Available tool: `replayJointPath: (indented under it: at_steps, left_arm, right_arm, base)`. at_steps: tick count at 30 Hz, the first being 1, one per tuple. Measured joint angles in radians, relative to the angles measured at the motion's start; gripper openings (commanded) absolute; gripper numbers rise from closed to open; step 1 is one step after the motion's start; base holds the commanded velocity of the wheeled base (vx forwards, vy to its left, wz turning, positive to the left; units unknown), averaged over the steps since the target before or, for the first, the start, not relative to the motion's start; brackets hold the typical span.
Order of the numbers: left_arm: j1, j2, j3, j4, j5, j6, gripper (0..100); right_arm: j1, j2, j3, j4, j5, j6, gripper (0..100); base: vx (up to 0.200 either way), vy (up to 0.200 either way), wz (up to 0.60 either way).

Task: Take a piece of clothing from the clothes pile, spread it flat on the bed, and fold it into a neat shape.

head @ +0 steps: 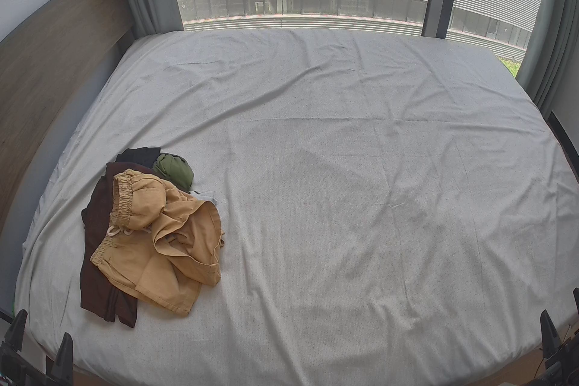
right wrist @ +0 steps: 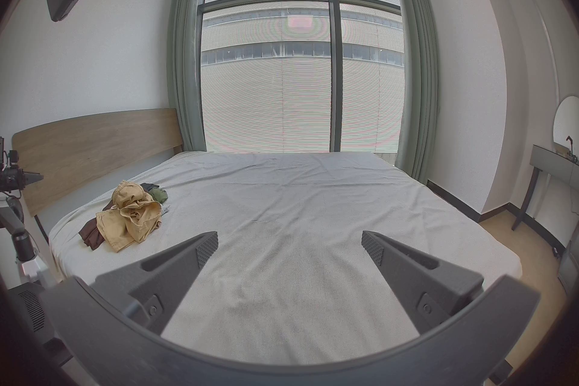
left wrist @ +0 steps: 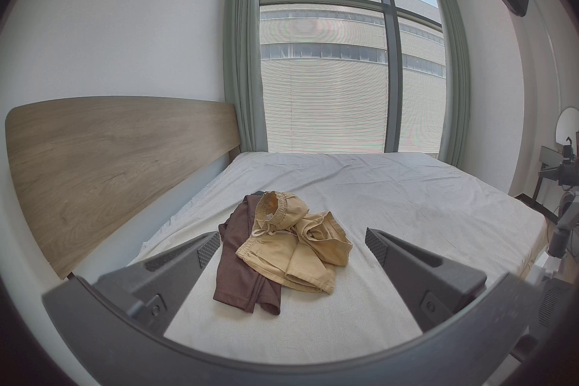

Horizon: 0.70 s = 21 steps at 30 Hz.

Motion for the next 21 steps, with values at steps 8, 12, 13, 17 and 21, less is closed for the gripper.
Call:
replayJointPath:
  at_steps: [8, 12, 13, 17, 21]
  left_arm:
    - [-0.001, 0.000, 0.000, -0.001, -0.003, -0.006, 100]
    - [-0.001, 0.000, 0.000, -0.002, -0.006, -0.006, 100]
    - [-0.001, 0.000, 0.000, -0.002, -0.006, -0.006, 100]
    - [-0.001, 0.000, 0.000, -0.001, -0.006, -0.006, 100]
    - [-0.001, 0.000, 0.000, -0.001, -0.009, -0.004, 100]
  right_arm:
    - [0.000, 0.000, 0.000, 0.000, -0.002, 0.000, 100]
    - [0.000, 0.000, 0.000, 0.000, -0.002, -0.002, 100]
    - [0.000, 0.000, 0.000, 0.000, -0.002, -0.002, 100]
    - [0.000, 0.000, 0.000, 0.000, -0.002, -0.004, 100]
    - [-0.001, 0.000, 0.000, 0.000, -0.002, -0.004, 100]
  base:
    - [0.000, 0.000, 0.00]
    - [0.000, 0.000, 0.00]
    - [0.000, 0.000, 0.00]
    - [0.000, 0.000, 0.00]
    - [0.000, 0.000, 0.00]
